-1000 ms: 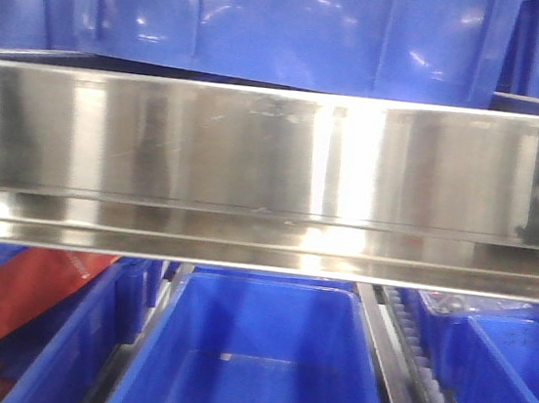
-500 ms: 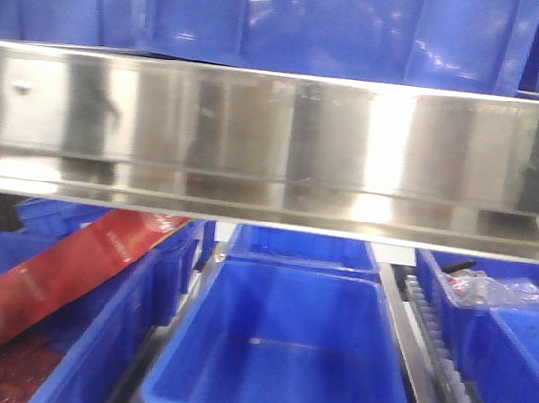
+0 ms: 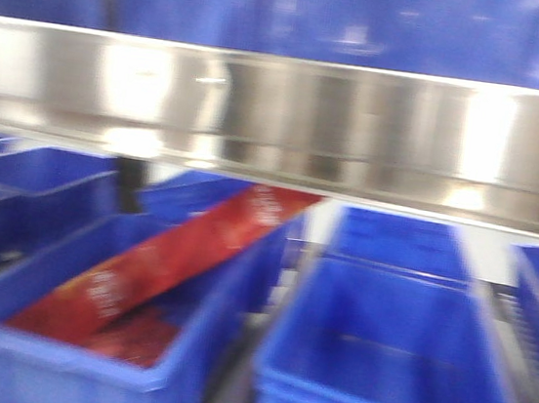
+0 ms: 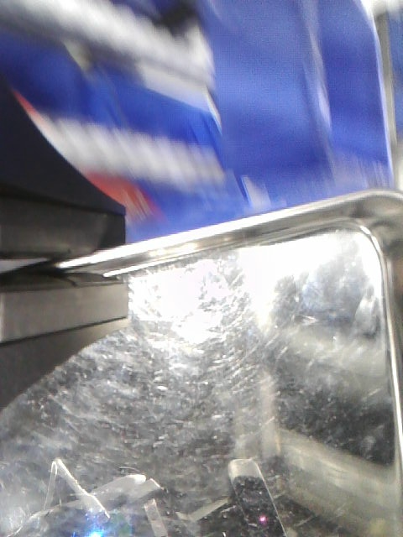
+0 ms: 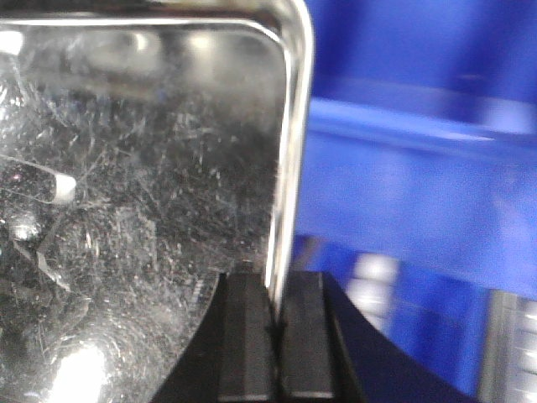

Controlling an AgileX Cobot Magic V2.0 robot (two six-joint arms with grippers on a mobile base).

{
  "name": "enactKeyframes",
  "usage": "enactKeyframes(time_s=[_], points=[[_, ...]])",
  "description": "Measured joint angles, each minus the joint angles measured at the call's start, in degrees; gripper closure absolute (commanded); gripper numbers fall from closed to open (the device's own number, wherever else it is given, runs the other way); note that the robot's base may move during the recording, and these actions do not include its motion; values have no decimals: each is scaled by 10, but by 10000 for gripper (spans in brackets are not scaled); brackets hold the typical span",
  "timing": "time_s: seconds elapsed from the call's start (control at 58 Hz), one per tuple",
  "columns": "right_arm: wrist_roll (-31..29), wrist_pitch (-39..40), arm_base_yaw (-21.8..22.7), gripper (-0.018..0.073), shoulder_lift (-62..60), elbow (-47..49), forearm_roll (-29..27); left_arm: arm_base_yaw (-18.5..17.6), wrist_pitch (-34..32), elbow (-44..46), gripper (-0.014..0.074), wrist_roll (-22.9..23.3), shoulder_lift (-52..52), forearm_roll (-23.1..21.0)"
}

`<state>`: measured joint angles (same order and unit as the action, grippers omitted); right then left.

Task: Stack silver trays without gaps
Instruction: 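Drive the base away from the shelf holding the tray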

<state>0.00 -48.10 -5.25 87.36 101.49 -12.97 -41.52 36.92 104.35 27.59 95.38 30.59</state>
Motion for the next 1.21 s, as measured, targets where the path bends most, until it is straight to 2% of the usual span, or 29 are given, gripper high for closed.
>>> enactKeyframes(time_s=[1.207], points=[[0, 1, 0, 637, 0, 0, 0, 0, 0, 0, 603, 0, 0, 0]])
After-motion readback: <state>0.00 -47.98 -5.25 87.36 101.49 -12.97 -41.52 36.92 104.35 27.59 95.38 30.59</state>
